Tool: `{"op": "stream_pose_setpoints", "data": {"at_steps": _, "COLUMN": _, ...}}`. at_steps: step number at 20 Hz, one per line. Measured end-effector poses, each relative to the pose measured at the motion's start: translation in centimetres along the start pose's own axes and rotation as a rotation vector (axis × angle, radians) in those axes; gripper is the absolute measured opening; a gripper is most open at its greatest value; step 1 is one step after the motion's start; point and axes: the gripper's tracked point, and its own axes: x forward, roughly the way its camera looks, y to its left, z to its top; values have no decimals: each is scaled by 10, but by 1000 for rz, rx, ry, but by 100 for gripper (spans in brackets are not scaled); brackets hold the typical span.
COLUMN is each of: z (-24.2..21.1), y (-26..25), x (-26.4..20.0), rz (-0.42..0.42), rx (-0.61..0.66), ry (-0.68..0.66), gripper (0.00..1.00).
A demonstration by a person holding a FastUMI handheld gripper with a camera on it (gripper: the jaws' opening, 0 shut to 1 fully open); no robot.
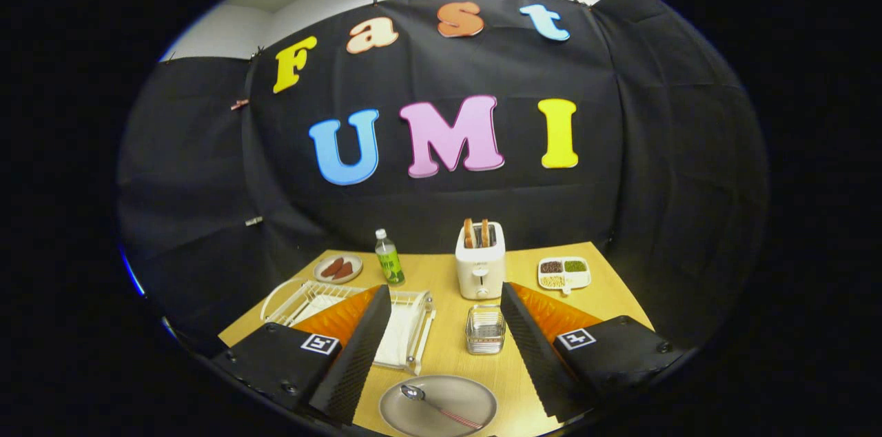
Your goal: Take the plate from the dish rack, then take the spoon from the basket and place it into the plate.
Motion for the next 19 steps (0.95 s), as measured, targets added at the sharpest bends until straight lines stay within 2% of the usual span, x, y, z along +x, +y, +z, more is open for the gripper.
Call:
{"op": "stream_pose_setpoints", "data": {"at_steps": 3, "z": 24, "y": -12, "x": -18, "rz": -84, "rx": -35, "ry": -84, "gripper": 98}}
{"op": "stream_pose_setpoints", "data": {"at_steps": 8, "z": 24, "y": -22, "x": -38, "rz": -169, "rx": -20, "ry": -83, "gripper": 98}}
{"op": "stream_pose_setpoints", "data": {"at_steps": 19, "z": 28, "y": -31, "x": -26, "rz": -208, "rx": 75, "ry": -81, "gripper": 98}}
